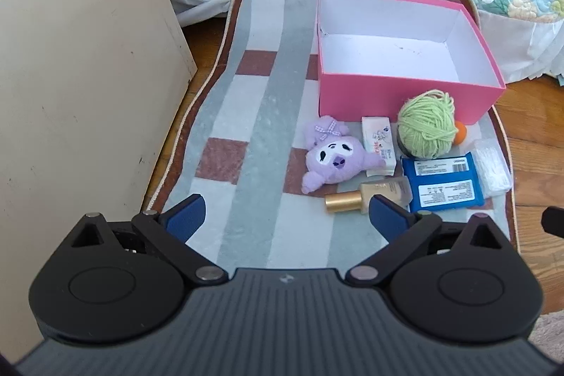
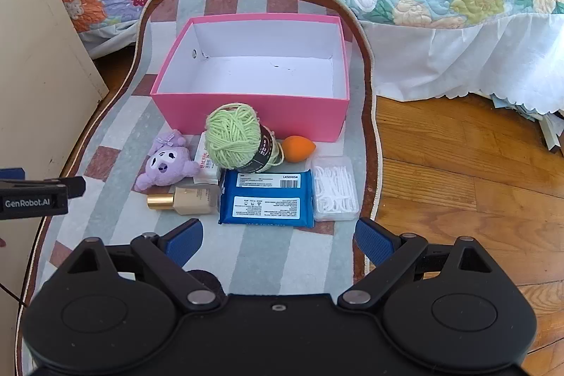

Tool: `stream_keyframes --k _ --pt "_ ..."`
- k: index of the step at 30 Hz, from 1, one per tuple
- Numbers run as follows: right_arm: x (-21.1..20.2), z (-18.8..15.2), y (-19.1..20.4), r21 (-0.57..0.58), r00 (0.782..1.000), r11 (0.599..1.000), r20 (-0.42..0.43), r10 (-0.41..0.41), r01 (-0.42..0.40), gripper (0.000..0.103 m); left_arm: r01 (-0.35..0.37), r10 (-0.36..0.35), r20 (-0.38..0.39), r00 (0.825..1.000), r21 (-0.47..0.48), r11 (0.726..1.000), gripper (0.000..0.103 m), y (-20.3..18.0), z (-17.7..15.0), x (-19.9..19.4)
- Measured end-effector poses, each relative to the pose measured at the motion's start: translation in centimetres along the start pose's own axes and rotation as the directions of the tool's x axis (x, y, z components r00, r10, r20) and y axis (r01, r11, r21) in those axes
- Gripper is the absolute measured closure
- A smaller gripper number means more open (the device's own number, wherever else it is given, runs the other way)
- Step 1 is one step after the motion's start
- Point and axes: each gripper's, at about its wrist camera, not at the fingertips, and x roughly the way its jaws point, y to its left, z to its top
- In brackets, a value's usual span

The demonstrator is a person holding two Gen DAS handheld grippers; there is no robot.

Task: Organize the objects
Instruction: 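Move the left tool toward the gold-capped foundation bottle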

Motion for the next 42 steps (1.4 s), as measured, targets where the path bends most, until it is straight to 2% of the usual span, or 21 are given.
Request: stream_keyframes --k 5,8,11,14,21,27,32,36,42 --pt "-0.2 0.0 0.6 -0.031 1.0 0.999 0.02 -0.014 0.014 0.007 -0.002 0.001 0.075 0.997 0.011 1.0 0.003 -0.4 0.3 -1.2" --pt "-0.2 -0.1 0.9 -0.044 0.999 0.999 0.029 -0.018 0.019 0.007 0.029 -0.028 0.103 0.994 -0.004 1.0 0.003 -0.5 0.4 -1.7" --pt "-0.1 -0.2 1.1 -0.044 0.999 0.999 0.033 -0.021 0.023 0.007 0.075 -0.071 0.102 0.992 -0.041 0.996 0.003 -0.2 0.5 -1.6" --pt "0.0 -0.2 1.1 -0.042 0.999 0.999 0.037 -0.029 0.03 0.007 0.074 -0.07 0.073 0.995 -0.053 0.996 0.003 -0.2 0.4 -1.5" --pt "0.1 0.0 0.5 -0.021 0.998 0.999 0.035 -0.048 0.049 0.007 0.045 -0.044 0.106 0.993 -0.001 0.999 0.003 -0.5 0.0 -2.6" --pt "0.2 0.2 0.1 -0.015 0.998 0.998 0.032 -0.054 0.054 0.007 0.092 -0.091 0.096 0.991 0.001 0.996 0.003 -0.1 0.3 -2.9" --pt "0.2 0.2 0.1 -0.01 0.998 0.998 0.027 -0.057 0.057 0.007 0.075 -0.076 0.108 0.991 0.017 0.997 0.003 -0.2 0.2 -3.0" --pt "0.2 0.3 0.1 -0.008 0.998 0.998 0.026 -0.058 0.058 0.007 0.088 -0.092 0.119 0.989 0.035 0.996 0.0 -0.3 0.1 -3.0" --pt "0.3 0.3 0.0 -0.008 0.998 0.999 0.04 -0.044 0.044 0.007 0.131 -0.132 0.066 0.989 0.023 0.991 0.0 0.3 0.8 -2.1"
